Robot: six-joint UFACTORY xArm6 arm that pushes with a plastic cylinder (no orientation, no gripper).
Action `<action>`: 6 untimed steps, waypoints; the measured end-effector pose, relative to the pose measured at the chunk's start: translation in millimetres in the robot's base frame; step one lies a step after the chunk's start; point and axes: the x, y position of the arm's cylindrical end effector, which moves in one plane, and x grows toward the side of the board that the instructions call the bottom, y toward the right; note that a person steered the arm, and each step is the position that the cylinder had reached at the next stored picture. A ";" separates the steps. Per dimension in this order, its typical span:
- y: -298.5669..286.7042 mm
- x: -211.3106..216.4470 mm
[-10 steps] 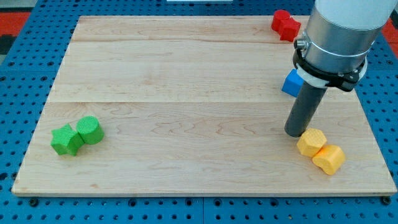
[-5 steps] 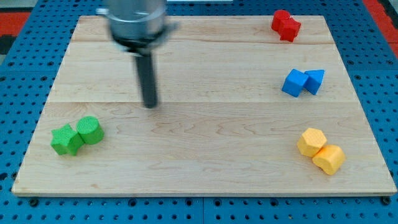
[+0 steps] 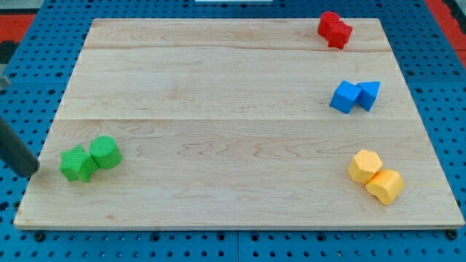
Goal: Move the green star parallel to the bottom right of the green circle
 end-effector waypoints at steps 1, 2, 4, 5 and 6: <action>52.3 -9.8; 55.2 -34.7; 122.1 -36.2; 163.1 -30.8; 128.7 -23.6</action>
